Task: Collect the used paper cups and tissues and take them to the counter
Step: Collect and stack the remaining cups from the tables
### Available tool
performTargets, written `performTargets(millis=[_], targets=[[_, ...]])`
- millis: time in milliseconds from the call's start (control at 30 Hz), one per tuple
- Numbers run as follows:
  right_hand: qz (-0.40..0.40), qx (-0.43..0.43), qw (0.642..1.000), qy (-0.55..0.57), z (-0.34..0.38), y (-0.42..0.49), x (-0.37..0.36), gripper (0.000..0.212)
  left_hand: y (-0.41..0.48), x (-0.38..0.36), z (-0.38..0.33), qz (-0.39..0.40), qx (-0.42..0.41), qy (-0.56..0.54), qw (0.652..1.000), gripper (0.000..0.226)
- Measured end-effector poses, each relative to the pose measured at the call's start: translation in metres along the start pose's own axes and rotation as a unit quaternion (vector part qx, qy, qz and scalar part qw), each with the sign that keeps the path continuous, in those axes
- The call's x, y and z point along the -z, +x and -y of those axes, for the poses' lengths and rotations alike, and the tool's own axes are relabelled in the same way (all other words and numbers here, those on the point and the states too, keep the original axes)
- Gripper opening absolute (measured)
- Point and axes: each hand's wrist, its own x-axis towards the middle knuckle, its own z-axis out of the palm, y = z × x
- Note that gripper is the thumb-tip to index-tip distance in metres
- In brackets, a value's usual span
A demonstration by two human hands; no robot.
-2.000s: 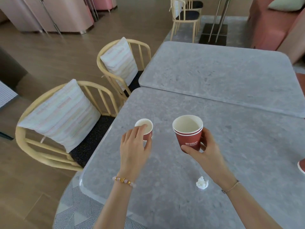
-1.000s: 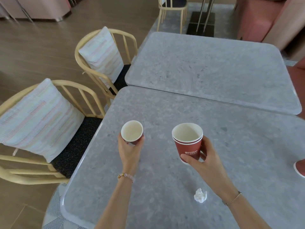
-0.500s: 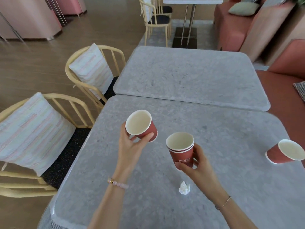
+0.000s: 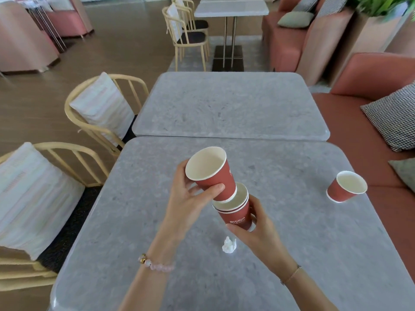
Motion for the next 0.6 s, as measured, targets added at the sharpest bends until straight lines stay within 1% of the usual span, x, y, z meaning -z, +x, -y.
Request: performTargets(millis=[167, 333, 500, 600], targets=[[-0.012, 0.017, 1.000, -0.007, 0.002, -0.005, 0.009, 0.069, -0.007, -0.017, 0.002, 0.044, 0.025, 0.030, 0.998, 0.065], [-0.019, 0.025, 1.000, 0.001, 0.004, -0.007, 0.014, 0.065, -0.013, -0.029, 0.009, 0.085, 0.024, 0.059, 0.994, 0.064], [-0.024, 0.026, 0.999, 0.011, 0.003, -0.009, 0.017, 0.064, -0.015, -0.035, 0.017, 0.088, 0.023, 0.106, 0.990, 0.068], [-0.029, 0.030, 0.999, 0.016, 0.003, -0.010, 0.018, 0.064, -0.016, -0.034, 0.019, 0.108, 0.034, 0.113, 0.987, 0.070]])
